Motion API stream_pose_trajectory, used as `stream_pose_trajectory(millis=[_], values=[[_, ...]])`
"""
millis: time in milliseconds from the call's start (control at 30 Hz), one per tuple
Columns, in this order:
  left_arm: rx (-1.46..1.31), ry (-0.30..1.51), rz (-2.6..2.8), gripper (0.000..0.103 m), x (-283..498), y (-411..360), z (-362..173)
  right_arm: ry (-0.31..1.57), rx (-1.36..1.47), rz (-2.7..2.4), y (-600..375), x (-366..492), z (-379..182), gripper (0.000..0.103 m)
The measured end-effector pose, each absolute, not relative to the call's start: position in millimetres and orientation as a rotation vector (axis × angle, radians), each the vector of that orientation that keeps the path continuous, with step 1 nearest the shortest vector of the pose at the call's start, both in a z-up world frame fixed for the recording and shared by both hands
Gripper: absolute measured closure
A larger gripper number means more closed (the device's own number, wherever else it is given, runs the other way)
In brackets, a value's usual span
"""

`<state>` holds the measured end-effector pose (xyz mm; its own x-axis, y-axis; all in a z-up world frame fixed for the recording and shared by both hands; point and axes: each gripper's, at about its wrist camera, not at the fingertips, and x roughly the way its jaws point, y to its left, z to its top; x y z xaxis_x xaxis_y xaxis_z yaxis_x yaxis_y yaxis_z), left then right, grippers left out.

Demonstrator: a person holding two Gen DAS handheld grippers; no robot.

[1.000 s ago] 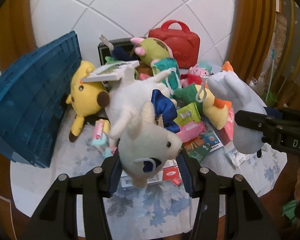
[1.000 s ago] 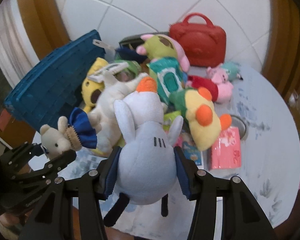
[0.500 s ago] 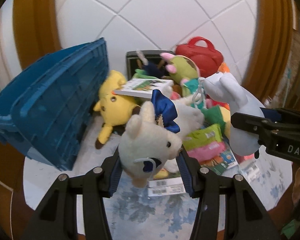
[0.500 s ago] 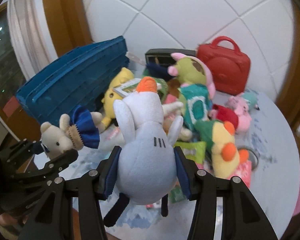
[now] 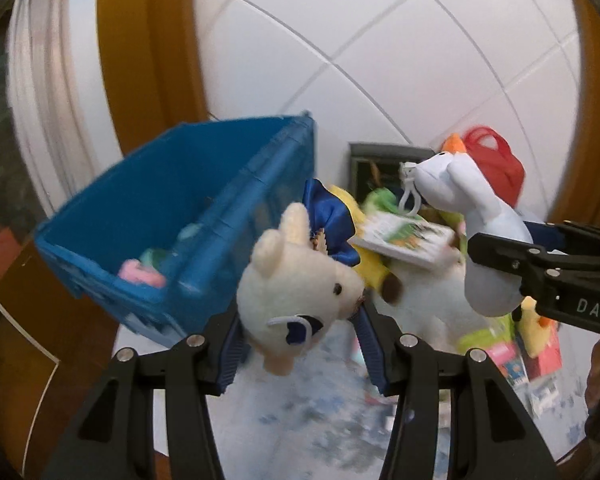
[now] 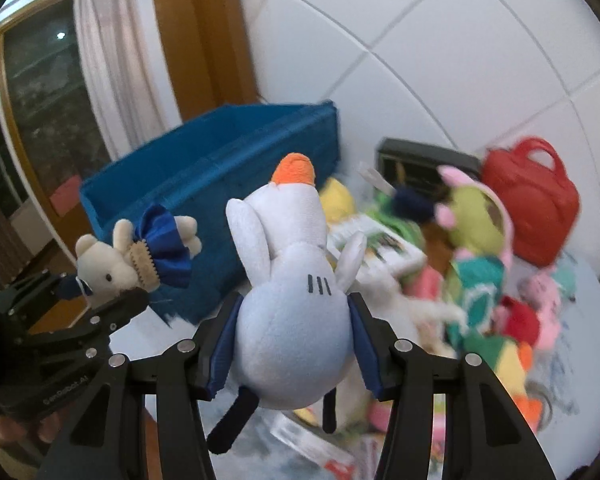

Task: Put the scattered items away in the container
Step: 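Carry the bear plush and duck plush over the blue crate, then drop both plushes into the blue crate by opening both tools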

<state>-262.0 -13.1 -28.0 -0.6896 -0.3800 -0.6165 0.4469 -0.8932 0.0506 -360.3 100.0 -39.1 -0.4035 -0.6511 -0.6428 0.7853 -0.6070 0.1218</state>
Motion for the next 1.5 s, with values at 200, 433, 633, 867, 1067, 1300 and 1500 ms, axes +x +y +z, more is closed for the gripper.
stream_pose_trajectory(millis=[200,433,633,867,1067,1300,1500], values=[[0.828,0.135,-2.473,0.053,-260.6,-109.2,-2.7,0.241,0.744,-2.03,9.8,-359.2,-7.0,0.051],[0.843,0.133,-2.466,0.053,-276.9,-231.9,6.7,0.187,0.703,-2.018,-113.1,-367.3,14.4,0.051],[0.893,0.15,-2.488,0.053,-302.9,-309.9,5.1,0.201,0.742,-2.047,-189.9,-385.0,11.5,0.051],[0.945,0.185,-2.51,0.024,-328.9,-348.0,-11.0,0.208,0.8,-2.107,-226.3,-407.9,-2.4,0.034],[0.951,0.218,-2.515,0.013,-333.6,-363.9,-23.3,0.246,0.813,-2.159,-238.8,-411.0,-9.4,0.005],[0.97,0.259,-2.516,0.012,-332.2,-359.7,-29.6,0.272,0.8,-2.211,-229.0,-406.3,-10.7,0.0],[0.939,0.25,-2.551,0.012,-321.2,-333.0,-24.5,0.285,0.784,-2.251,-195.5,-390.9,-11.0,0.0]])
